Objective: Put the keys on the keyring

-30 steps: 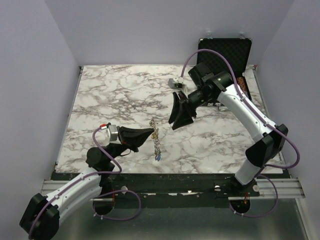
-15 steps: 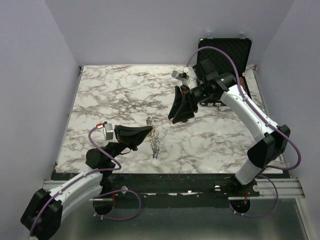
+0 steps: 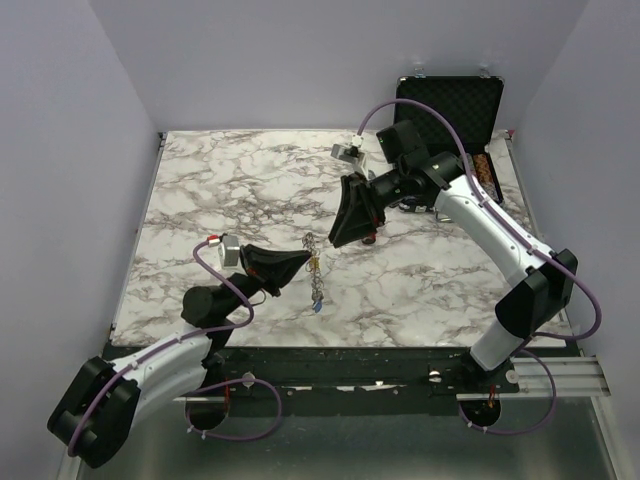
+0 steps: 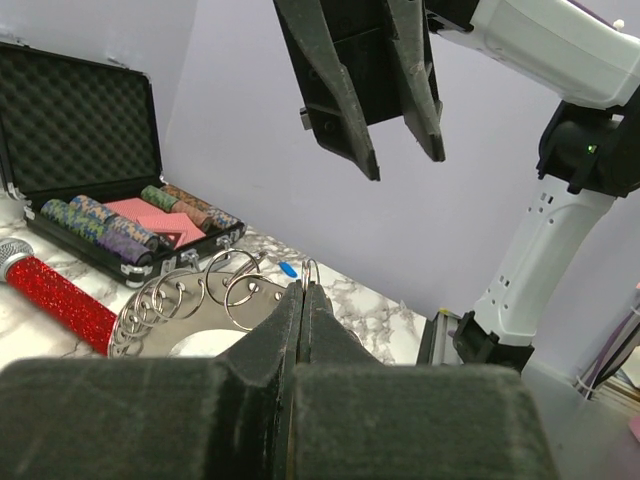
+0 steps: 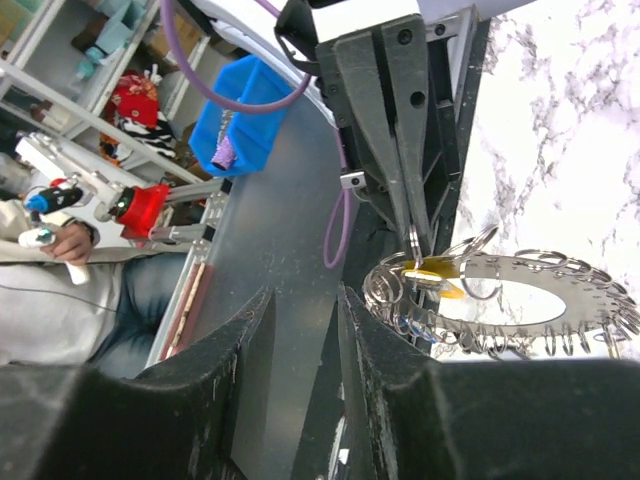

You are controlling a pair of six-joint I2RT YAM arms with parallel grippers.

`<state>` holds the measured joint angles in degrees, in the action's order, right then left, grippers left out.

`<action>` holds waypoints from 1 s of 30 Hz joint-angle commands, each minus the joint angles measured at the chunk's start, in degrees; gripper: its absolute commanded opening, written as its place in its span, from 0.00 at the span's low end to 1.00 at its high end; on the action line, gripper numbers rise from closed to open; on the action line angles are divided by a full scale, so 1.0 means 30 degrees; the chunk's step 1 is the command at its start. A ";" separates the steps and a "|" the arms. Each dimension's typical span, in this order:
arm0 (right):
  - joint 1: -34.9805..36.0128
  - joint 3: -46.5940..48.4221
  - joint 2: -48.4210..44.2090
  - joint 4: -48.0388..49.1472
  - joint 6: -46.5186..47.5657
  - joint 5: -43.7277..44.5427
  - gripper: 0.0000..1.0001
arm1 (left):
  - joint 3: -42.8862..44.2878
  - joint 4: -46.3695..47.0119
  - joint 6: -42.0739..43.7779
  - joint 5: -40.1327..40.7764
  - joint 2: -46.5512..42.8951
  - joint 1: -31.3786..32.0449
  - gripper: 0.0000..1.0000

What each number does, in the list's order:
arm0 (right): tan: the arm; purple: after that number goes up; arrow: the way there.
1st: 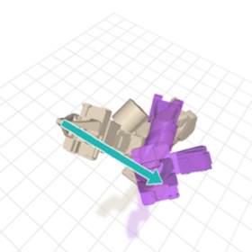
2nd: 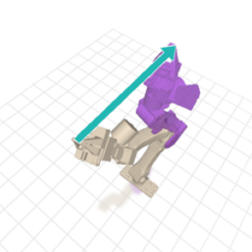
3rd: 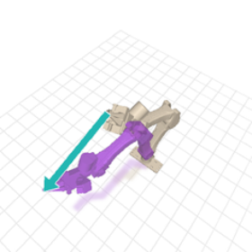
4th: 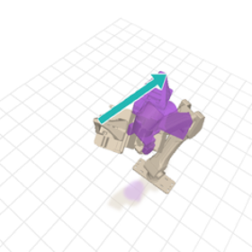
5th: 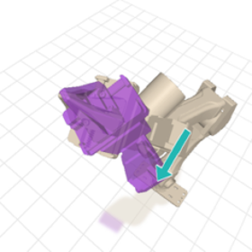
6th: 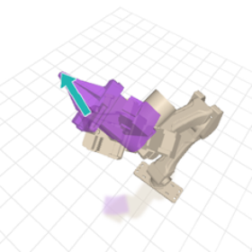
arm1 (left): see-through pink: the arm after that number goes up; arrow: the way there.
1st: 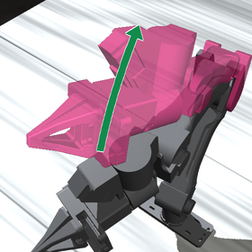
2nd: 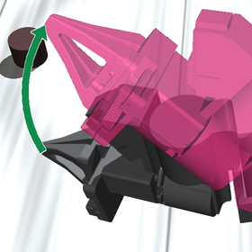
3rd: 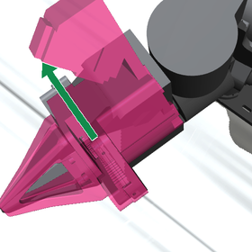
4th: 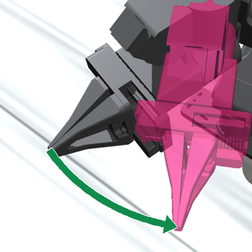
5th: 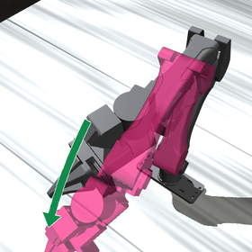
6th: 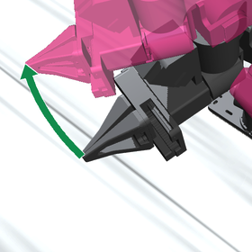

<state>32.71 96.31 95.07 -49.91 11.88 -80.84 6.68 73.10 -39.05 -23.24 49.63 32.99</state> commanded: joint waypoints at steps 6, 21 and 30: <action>0.0668 -0.0668 -0.0166 0.2047 -0.2143 0.3652 0.37 | 0.0762 0.4433 -0.0315 -0.0572 -0.0077 -0.0099 0.00; 0.1607 -0.1167 -0.0019 0.2662 -0.3051 0.5354 0.36 | 0.0997 0.3729 -0.0051 -0.0689 -0.0546 -0.0099 0.00; 0.1870 -0.1138 0.0273 0.2692 -0.3198 0.5794 0.28 | 0.1085 0.3670 -0.0080 -0.0719 -0.0517 -0.0099 0.00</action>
<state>37.58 93.14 95.09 -42.85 2.96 -65.14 7.97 73.28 -39.29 -24.49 48.90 32.95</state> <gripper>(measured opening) 0.308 0.009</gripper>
